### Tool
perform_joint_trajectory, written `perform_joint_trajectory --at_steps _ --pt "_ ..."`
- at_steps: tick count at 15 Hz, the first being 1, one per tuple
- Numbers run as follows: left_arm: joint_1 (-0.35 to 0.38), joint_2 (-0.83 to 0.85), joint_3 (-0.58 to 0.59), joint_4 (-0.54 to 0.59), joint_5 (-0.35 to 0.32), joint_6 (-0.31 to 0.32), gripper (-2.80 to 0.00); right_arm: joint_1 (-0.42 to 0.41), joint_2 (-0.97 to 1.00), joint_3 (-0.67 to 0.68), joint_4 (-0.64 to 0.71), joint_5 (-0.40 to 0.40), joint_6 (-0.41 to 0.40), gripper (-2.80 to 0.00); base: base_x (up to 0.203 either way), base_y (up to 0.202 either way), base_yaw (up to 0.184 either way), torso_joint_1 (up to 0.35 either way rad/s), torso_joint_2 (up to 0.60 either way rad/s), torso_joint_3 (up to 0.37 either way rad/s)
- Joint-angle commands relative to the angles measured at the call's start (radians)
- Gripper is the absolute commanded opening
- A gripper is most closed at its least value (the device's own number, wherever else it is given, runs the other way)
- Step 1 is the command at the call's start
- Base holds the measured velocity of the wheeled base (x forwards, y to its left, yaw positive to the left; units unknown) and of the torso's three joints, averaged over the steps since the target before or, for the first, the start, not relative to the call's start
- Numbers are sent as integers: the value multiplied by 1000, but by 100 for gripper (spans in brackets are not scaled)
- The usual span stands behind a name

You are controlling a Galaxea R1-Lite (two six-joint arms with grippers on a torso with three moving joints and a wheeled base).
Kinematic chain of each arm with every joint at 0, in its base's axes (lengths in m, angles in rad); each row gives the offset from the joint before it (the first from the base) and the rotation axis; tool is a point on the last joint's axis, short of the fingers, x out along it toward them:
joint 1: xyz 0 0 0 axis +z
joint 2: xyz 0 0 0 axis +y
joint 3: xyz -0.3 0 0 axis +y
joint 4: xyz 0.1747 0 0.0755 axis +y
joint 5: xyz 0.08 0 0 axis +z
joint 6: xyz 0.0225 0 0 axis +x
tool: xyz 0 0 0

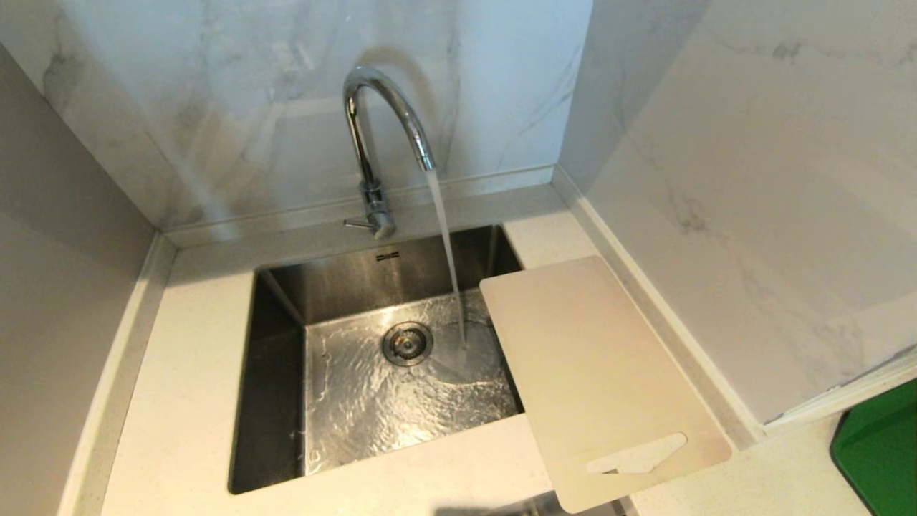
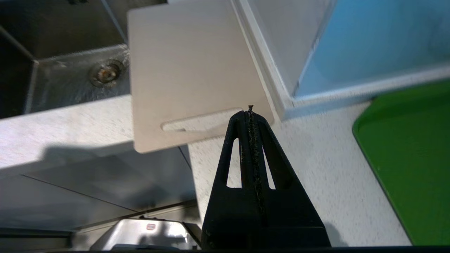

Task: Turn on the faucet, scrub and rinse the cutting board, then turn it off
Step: Pick up the cutting board

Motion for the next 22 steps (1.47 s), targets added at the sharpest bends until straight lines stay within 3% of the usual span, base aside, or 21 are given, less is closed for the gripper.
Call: perform_joint_trajectory --at_steps 1,7,14,16,19,22 --pt "0 0 2 0 0 -1 -280 -1 188 -168 12 39 1 -280 0 0 0 0 0 0" --pt "0 0 2 0 1 -2 -280 0 537 -429 34 180 -38 -280 0 0 0 0 0 0" --pt "0 0 2 0 1 -2 -280 6 936 -551 38 297 -183 -280 0 0 0 0 0 0" --pt "0 0 2 0 1 -2 -280 36 1005 -569 53 301 -268 -280 0 0 0 0 0 0" --pt "0 0 2 0 0 -2 -280 59 1059 -618 188 293 -464 -280 0 0 0 0 0 0" --pt "0 0 2 0 1 -2 -280 80 1121 -719 325 247 -552 -280 0 0 0 0 0 0"
